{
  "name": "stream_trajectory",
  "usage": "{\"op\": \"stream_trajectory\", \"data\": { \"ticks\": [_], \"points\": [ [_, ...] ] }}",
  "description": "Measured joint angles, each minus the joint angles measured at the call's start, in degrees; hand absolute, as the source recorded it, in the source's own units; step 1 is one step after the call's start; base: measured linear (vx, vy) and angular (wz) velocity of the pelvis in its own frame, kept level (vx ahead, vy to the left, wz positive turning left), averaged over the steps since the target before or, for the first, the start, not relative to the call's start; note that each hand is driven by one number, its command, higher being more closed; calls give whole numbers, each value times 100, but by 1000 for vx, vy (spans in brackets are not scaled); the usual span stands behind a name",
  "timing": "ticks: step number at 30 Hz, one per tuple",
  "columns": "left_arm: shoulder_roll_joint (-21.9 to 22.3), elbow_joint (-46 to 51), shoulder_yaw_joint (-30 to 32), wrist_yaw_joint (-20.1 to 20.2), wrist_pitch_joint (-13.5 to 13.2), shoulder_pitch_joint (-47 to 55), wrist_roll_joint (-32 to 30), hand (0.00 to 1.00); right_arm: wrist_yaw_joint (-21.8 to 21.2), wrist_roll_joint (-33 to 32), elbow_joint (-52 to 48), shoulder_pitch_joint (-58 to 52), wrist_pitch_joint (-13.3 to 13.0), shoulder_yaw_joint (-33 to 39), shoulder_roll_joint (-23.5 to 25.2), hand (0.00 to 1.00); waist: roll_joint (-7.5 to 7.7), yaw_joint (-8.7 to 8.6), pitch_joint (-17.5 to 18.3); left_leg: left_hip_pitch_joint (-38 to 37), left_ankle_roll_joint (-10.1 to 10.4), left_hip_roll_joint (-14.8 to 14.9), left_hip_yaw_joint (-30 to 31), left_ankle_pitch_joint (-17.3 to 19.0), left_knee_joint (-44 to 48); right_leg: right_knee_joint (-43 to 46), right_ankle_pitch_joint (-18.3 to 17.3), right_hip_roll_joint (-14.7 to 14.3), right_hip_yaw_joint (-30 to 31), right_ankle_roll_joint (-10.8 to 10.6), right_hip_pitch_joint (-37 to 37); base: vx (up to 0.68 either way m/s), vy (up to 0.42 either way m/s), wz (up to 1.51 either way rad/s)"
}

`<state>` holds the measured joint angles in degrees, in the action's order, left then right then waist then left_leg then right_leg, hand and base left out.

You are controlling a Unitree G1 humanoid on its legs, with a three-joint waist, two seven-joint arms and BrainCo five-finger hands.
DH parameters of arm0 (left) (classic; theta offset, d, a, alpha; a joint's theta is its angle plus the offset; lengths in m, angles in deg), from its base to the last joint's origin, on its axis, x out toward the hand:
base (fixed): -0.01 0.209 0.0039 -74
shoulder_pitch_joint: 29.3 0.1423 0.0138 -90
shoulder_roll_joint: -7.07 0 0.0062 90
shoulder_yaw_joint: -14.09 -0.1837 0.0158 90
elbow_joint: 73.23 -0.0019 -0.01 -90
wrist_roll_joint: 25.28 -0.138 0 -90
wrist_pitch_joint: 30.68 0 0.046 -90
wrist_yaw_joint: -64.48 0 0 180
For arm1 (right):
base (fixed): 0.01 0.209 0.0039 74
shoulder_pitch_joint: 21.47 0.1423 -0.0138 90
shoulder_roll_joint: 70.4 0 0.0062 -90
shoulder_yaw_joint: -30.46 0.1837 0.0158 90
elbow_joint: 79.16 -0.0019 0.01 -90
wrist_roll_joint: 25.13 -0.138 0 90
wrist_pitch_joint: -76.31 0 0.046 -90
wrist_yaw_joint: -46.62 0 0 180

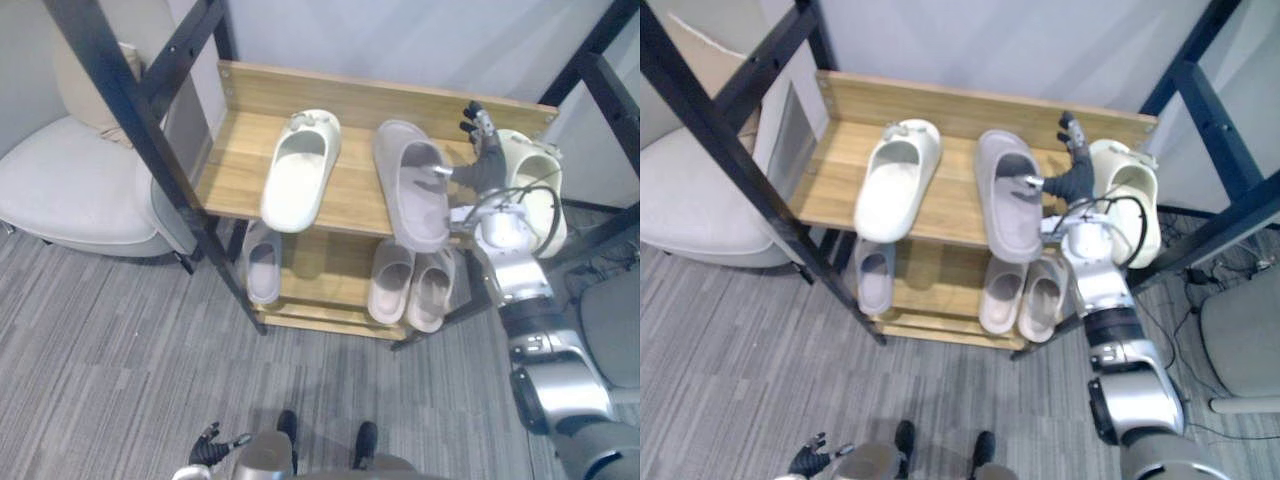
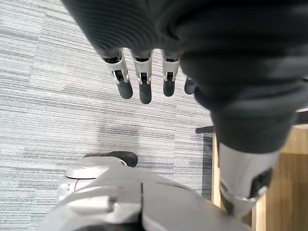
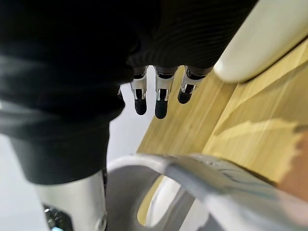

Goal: Organize the slippers on the shoe rack

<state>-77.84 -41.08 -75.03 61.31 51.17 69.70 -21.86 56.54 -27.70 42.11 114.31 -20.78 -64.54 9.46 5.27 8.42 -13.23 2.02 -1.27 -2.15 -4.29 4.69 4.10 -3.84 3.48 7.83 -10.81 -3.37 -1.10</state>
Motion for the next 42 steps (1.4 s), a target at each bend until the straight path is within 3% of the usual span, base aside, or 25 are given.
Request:
{"op": "stream_trajectory", "data": {
  "ticks": [7,8,16,29,36,42],
  "points": [
    [-26,7,0,-4,-3,0,95,0,-103,10,520,673,51,-438,0,0,46,108,-120,-19,19,-13,26,-177,-226,-7,22,3,-87,7,26,-42,-11,3],
    [-26,27,0,-5,-3,-1,120,0,-135,18,596,782,72,-483,1,100,48,117,-156,-19,27,-12,28,-203,-254,-6,23,2,-93,8,40,-60,-32,1],
    [-46,39,-7,-8,-14,-1,143,0,-341,24,1105,1299,143,-813,-8,100,74,168,-211,-72,58,2,22,-385,-500,2,52,-15,-100,7,103,-53,-15,-1],
    [-84,44,-28,-21,4,-1,305,0,-414,8,933,1309,128,-916,15,100,129,154,-279,-229,106,64,-11,-482,-707,7,51,-78,-92,7,93,-7,-7,-1],
    [-84,99,-29,-41,15,42,304,0,-393,21,-625,197,119,-771,11,100,128,69,-278,-310,110,58,-33,-476,-690,51,51,-65,-79,7,60,-4,1,0],
    [-51,94,-27,-45,52,90,288,0,-284,23,-2098,-988,61,-143,11,100,50,-40,-209,-321,146,55,-48,-428,-556,51,50,-55,-55,3,-14,-27,2,-1]
  ]
}}
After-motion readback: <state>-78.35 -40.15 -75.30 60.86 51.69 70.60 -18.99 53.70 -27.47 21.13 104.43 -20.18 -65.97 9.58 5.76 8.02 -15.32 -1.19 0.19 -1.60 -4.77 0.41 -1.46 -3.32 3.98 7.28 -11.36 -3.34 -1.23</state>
